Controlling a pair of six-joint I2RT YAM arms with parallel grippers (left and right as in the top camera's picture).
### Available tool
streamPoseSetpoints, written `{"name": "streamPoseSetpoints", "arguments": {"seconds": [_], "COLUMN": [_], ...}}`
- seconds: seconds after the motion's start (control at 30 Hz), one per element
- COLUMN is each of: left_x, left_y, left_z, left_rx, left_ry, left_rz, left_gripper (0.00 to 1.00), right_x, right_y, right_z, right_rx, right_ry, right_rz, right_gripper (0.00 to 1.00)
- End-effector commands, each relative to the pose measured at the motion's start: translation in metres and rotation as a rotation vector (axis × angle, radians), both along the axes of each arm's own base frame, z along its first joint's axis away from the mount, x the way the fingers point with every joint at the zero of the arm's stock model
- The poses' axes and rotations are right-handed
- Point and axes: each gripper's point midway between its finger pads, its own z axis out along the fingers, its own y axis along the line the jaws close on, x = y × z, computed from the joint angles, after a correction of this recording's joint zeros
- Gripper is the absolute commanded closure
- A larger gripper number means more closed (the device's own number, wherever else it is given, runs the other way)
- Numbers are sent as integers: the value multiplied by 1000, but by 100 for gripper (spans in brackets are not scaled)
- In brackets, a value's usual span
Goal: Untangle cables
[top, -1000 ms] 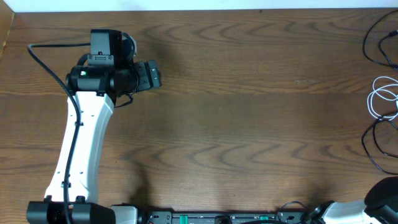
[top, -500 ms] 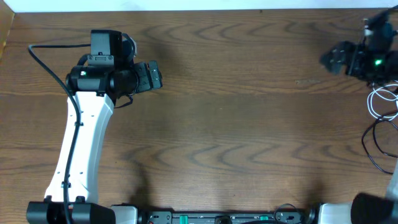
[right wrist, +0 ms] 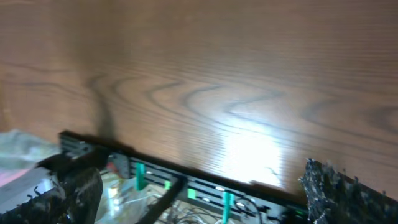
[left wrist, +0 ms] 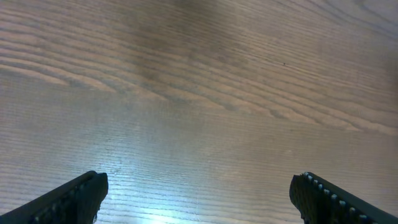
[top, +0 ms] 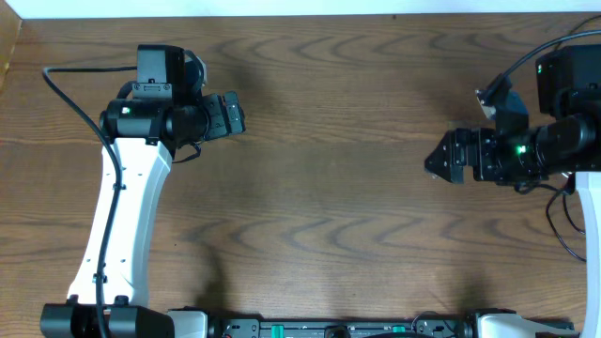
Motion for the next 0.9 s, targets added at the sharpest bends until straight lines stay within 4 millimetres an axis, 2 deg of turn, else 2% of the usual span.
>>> {"name": "streamPoseSetpoints", "arguments": {"seconds": [0.0,0.17,0.37,0.47,0.6,0.87], "left_x": [0,0,0,0,0,0], "left_y": [3,3,3,3,3,3], "left_z": [-1,-1,-1,-1,-1,-1], "left_rx": [16,16,15,15,15,15], "left_ry": [1,1,1,1,1,1], "left_rz": [-4,-4,-4,-4,-4,-4], "left_gripper": [2,2,2,2,2,2], "right_x": [0,-4,9,17,22,19], "right_y": [-16,-33,-45,-58,-62,-63], "right_z": [2,24,58,64,60,25], "right_rx": [-109,-194,-269,-322,-340,-310], "right_ry": [-54,-208,-525,-700,-891,-1192], "right_rz": [-2,-40,-53,-123,-146,-217], "right_gripper": [1,1,1,1,1,1]}}
